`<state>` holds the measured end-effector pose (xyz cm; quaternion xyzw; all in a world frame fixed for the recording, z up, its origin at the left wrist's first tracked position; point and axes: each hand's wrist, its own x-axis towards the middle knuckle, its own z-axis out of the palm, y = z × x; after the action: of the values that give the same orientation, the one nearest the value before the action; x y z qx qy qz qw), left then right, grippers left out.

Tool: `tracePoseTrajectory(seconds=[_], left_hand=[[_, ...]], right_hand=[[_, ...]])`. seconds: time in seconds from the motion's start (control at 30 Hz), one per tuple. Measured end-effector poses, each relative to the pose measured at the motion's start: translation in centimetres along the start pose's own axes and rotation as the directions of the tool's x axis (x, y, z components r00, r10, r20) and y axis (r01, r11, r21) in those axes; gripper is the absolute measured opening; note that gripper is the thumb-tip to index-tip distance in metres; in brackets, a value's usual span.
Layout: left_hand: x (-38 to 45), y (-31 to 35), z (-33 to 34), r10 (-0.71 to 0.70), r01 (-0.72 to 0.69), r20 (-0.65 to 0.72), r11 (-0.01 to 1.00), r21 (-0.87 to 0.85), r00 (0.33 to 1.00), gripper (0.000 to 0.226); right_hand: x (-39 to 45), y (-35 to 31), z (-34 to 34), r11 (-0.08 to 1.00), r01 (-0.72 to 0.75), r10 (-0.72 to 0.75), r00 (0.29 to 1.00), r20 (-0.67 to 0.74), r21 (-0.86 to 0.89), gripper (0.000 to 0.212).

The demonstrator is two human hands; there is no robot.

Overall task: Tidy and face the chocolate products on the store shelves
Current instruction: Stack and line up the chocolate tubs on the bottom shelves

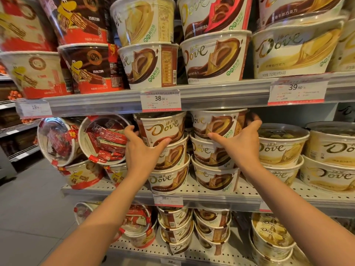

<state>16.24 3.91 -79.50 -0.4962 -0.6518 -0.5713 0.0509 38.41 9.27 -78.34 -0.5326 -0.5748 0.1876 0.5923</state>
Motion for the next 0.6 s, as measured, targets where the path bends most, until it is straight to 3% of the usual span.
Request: tracePoseTrajectory(seconds=[0.17,0.37,0.6], left_hand=[[0.4,-0.5,-0.1,0.038,-0.039,0.083,0.999,0.01,0.996,0.096],[0.7,1.5,1.0,-0.069,0.071,-0.027,0.994,0.085,0.997,0.119],[0.6,0.2,0.7,-0.018,0.018,0.001,1.0,-0.002,1.0,0.106]], right_hand=[[0.1,0.4,0.0,1.0,0.002,-0.001,0.997,0.079,-0.006,0.108],[-0.7,-0.6,1.6,0.967,-0.011,-0.017,0.994,-0.106,-0.254,0.121],[-0.1,0.2,1.0,0.996,0.008,-0.014,0.997,-0.073,-0.088,0.117]])
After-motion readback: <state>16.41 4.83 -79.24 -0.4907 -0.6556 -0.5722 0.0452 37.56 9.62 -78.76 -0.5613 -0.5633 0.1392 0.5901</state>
